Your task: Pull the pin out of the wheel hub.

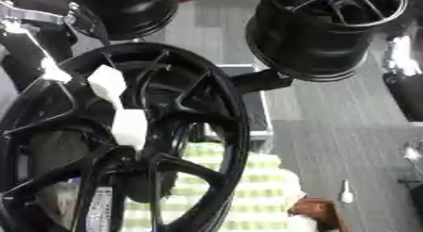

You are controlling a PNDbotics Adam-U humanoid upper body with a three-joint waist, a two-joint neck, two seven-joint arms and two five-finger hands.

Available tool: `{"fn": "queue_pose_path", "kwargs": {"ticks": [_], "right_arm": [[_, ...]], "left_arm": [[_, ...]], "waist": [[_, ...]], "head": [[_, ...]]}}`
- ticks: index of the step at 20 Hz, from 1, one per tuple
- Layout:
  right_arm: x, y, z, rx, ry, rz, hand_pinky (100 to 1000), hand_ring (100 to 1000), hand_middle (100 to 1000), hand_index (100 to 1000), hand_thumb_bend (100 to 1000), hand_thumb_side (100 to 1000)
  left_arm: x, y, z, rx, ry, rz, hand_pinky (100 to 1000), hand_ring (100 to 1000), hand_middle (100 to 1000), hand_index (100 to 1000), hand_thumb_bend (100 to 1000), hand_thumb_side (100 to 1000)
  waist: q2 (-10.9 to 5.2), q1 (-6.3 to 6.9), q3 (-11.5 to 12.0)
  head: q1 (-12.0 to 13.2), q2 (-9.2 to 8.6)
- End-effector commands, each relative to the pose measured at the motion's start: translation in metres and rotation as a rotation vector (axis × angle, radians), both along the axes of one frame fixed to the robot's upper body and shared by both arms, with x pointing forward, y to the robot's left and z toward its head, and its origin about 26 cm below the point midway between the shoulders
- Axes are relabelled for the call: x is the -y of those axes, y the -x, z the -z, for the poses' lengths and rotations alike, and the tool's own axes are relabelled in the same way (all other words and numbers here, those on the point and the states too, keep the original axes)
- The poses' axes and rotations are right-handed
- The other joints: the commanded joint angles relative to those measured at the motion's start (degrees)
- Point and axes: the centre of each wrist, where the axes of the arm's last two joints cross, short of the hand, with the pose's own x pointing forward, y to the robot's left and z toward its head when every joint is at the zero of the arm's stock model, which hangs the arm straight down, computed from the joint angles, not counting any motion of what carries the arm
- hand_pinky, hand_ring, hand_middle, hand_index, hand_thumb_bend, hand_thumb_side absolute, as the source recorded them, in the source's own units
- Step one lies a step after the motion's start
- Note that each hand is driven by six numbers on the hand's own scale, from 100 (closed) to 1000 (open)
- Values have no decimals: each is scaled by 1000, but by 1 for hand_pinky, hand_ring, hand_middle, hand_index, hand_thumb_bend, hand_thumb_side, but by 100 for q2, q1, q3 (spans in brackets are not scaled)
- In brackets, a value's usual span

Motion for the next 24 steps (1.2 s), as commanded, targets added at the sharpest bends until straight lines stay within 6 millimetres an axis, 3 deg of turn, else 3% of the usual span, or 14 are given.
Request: {"fn": "queue_pose_path", "kwargs": {"ticks": [1, 7, 18, 21, 24], "right_arm": [[-1, 1, -10, 31, 7, -16, 742, 797, 773, 813, 100, 646], [-3, 0, -8, 29, 1, -22, 741, 797, 773, 813, 100, 646], [-6, 0, -5, 23, -18, -9, 739, 796, 773, 813, 100, 647], [-6, 0, -5, 23, -23, -5, 738, 796, 772, 812, 100, 647], [-7, 0, -4, 17, -28, -3, 738, 795, 772, 812, 100, 647]], "left_arm": [[-3, 3, -18, 13, -73, 41, 829, 821, 799, 851, 409, 443], [-7, -6, -12, -7, -69, 4, 833, 827, 819, 877, 417, 450], [-11, -20, 7, -64, -70, -26, 830, 822, 811, 892, 434, 478], [-13, -22, 11, -74, -74, -32, 825, 810, 779, 882, 433, 454], [-13, -23, 16, -88, -80, -18, 827, 814, 803, 869, 456, 437]], "waist": [[-76, -4, -34], [-66, -37, -124], [-18, -36, -191], [-2, -41, -191], [1, -46, -187]], "head": [[123, -47], [304, -72], [295, -85], [284, -73], [287, -59]]}}
